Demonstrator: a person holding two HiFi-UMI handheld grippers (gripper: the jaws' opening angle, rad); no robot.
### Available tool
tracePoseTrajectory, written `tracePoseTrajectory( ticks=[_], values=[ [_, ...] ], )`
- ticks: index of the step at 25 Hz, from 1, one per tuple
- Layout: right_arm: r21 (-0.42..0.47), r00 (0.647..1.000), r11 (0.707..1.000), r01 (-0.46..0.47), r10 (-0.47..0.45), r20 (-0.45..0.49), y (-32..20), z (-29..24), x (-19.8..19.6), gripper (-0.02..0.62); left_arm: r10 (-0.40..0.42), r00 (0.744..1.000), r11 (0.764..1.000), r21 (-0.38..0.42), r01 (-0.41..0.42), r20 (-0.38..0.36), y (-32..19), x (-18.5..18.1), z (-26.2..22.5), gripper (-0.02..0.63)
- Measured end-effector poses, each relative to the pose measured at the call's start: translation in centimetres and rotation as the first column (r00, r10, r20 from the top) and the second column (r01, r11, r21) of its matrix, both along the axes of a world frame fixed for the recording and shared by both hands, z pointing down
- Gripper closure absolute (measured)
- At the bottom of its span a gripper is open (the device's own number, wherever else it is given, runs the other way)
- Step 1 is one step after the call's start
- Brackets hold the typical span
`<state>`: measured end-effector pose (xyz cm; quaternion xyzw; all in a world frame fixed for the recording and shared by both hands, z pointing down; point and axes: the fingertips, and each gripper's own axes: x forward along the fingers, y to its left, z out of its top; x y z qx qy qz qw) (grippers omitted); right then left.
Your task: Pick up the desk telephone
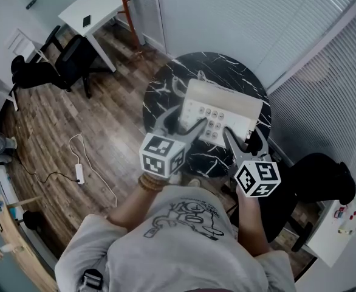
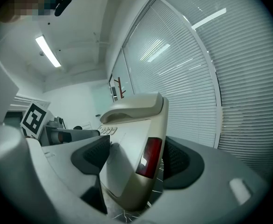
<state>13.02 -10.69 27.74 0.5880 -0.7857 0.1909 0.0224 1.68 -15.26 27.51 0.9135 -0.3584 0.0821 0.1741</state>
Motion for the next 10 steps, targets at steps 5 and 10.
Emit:
tracePoseTrajectory(
  ticks=[5, 10],
  values=[
    [0.000, 1.000, 1.000, -0.003, 0.003, -0.001, 0.05, 0.12, 0.12, 0.253, 0.001, 1.000, 1.000, -0.001, -0.001, -0.003, 0.02, 0.11, 0.12, 0.293],
    [0.000, 1.000, 1.000, -0.006, 0.006, 0.005, -0.18, 0.31, 0.04, 0.253, 0.000, 1.000, 1.000, -0.001, 0.000, -0.003, -0.19, 0.06, 0.33, 0.293]
  ],
)
